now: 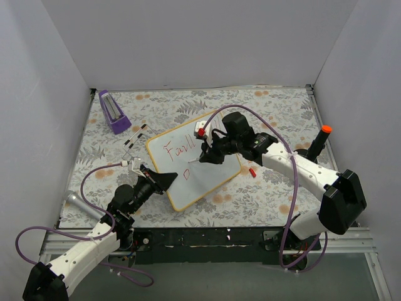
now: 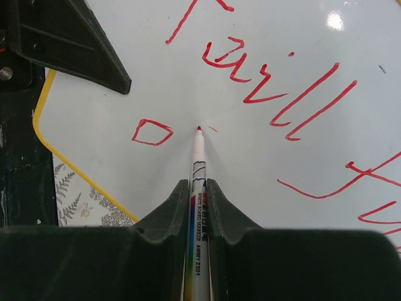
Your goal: Write a sentence on the whiteboard
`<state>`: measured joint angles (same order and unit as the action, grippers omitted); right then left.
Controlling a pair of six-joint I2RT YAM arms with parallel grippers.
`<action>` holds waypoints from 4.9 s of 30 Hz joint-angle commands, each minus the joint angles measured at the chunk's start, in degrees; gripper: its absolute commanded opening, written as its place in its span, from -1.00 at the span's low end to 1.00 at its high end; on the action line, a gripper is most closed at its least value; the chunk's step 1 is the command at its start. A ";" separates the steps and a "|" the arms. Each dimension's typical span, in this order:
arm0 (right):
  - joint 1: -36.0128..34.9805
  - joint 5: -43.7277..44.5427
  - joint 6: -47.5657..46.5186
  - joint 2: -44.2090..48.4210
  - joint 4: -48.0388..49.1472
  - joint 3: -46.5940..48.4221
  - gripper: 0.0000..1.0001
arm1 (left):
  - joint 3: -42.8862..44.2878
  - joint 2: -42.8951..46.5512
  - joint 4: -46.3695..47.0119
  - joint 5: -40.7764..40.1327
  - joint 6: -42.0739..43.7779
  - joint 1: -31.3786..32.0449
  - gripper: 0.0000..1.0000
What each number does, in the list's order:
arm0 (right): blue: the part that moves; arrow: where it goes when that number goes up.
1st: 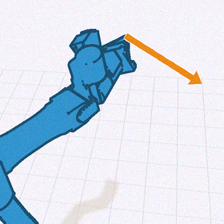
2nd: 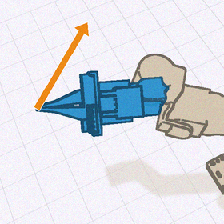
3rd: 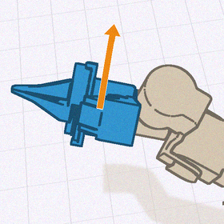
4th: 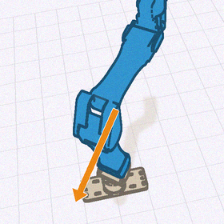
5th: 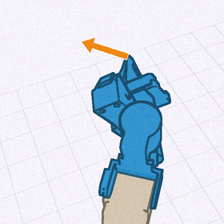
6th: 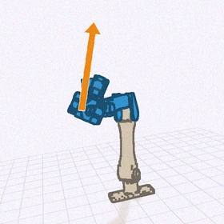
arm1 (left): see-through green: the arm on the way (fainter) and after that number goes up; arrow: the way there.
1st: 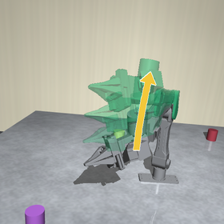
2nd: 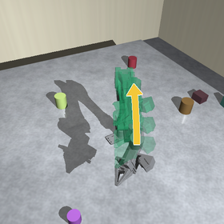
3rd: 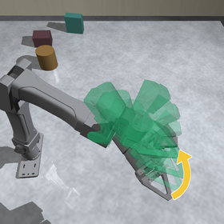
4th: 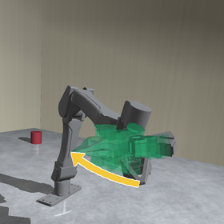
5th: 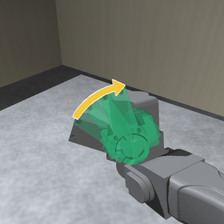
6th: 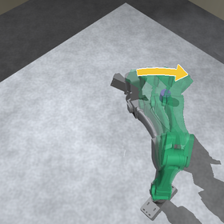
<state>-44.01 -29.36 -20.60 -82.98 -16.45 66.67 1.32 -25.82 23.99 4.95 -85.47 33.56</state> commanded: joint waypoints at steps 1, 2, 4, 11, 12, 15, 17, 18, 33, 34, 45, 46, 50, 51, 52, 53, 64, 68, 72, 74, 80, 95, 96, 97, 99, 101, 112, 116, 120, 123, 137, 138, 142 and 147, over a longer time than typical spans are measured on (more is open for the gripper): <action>-0.38 -1.31 -2.07 1.68 -0.60 -0.93 -0.97 | 0.96 1.48 10.20 0.23 -0.48 0.10 -1.00; -0.38 -1.22 -2.34 1.86 -1.04 -1.37 -0.97 | 0.88 1.39 10.20 0.23 -0.49 0.10 -1.00; -0.38 -1.05 -2.95 2.47 -1.39 -1.98 -0.97 | 0.79 1.39 10.20 0.23 -0.40 0.10 -1.00; -0.38 -1.13 -4.36 3.70 -3.59 -4.53 -0.97 | 0.79 1.74 9.94 0.23 -0.40 0.10 -1.00; -0.46 -1.31 -4.62 3.96 -3.77 -5.06 -0.97 | 0.79 1.92 9.94 0.32 -0.40 0.10 -1.00; -0.99 -1.92 -5.06 4.40 -4.73 -5.50 -0.97 | 0.79 1.74 10.03 0.23 -0.40 0.10 -1.00; -1.60 -2.19 -5.24 4.76 -5.08 -6.03 -0.97 | 0.79 1.74 10.20 0.23 -0.40 0.10 -1.00; -2.22 -2.27 -5.33 4.76 -5.09 -6.20 -0.97 | 0.70 1.74 10.11 0.15 -0.31 0.10 -1.00; -3.11 -2.36 -3.48 3.26 -5.27 -0.41 -0.97 | 0.44 3.32 8.71 -0.03 -0.31 0.10 -1.00; -2.58 -2.45 -3.31 3.61 -4.91 -0.41 -0.97 | 0.52 3.41 8.62 -0.12 -0.40 0.10 -1.00; -0.55 -0.52 -1.64 2.30 -1.84 1.18 -0.97 | 0.44 2.79 9.76 0.32 -0.57 0.10 -1.00; -0.55 -0.43 -1.46 2.30 -1.49 1.09 -0.97 | 0.35 2.88 9.50 0.24 -0.57 0.10 -1.00; -0.55 0.36 -1.29 1.86 -1.22 1.53 -0.97 | 0.17 3.41 9.24 0.15 -0.57 0.10 -1.00; -0.55 0.45 -1.28 1.68 -1.31 1.62 -0.97 | 0.17 3.41 9.23 0.15 -0.57 0.10 -1.00; -0.55 0.62 -1.28 1.42 -1.22 1.53 -0.97 | 0.26 3.32 9.32 0.06 -0.57 0.19 -1.00; -0.55 0.89 -1.20 1.33 -1.31 1.53 -0.97 | 0.35 3.15 9.32 0.23 -0.57 0.10 -1.00; -0.55 0.62 -1.20 0.63 -1.48 0.65 -0.97 | 0.70 2.71 9.50 0.23 -0.40 0.10 -1.00; -0.55 0.36 -1.37 1.06 -1.66 -0.58 -0.97 | 0.61 2.62 9.59 0.23 -0.40 0.10 -1.00; -0.55 -0.34 -1.72 1.68 -2.18 -1.55 -0.97 | 0.61 2.53 9.85 0.06 -0.40 0.10 -1.00; -0.55 -0.61 -1.90 1.94 -2.54 -2.42 -0.97 | 0.70 2.36 9.85 0.06 -0.40 0.10 -1.00; -0.64 -1.22 -2.60 2.56 -3.42 -4.45 -0.97 | 0.52 2.53 10.11 -0.29 -0.49 0.10 -1.00; -3.63 -3.07 -2.25 1.95 -4.47 -3.93 -0.97 | 0.00 2.27 10.73 -0.56 -0.66 0.10 -1.00; -3.63 -2.98 -2.25 1.60 -4.82 -3.05 -0.97 | -0.09 2.18 10.73 -0.56 -0.84 0.10 -1.00; -3.54 -2.37 -2.16 1.51 -5.08 -2.17 -0.97 | -0.18 2.18 10.82 -0.47 -0.75 0.10 -1.00; -2.58 -2.80 -1.90 1.68 -5.70 0.55 -0.97 | -0.18 2.27 10.73 -0.38 -0.84 0.10 -1.00; -1.00 -3.68 -1.29 1.86 -5.44 1.79 -0.97 | -0.36 2.36 10.64 -0.38 -0.75 0.10 -1.00; 0.24 -3.16 -0.67 -0.60 -3.68 3.02 -0.97 | -0.36 2.09 11.43 0.32 -1.01 0.10 -1.00; 0.06 -3.51 -0.32 -1.04 -3.77 3.28 -0.97 | -0.36 2.09 11.52 0.32 -1.01 0.10 -1.00; 0.06 -3.07 -0.06 -1.48 -3.51 3.38 -0.97 | -0.44 2.01 11.70 0.41 -1.01 0.10 -1.00; 0.06 -1.32 0.73 -1.66 -2.80 3.37 -0.97 | -0.36 2.09 11.61 0.41 -1.01 0.10 -1.00; 3.05 -4.62 0.48 0.44 -3.06 2.41 -0.97 | 0.00 2.09 10.73 0.41 -0.66 0.10 -1.00; 3.05 -8.13 -0.66 0.71 -4.20 2.58 -0.97 | 0.00 2.01 10.64 0.24 -0.57 0.10 -1.00; 2.96 -15.89 -3.13 3.87 -5.35 1.71 -0.97 | 0.17 2.36 9.41 0.06 -0.31 0.10 -1.00; 3.05 -13.97 -2.95 7.39 -4.12 -1.36 -0.97 | 0.00 2.62 9.50 0.06 -0.40 0.10 -1.00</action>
<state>-40.99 -40.80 -22.35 -79.29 -22.02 66.72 1.32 -25.08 23.53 4.95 -85.27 33.56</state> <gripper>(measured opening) 0.197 0.039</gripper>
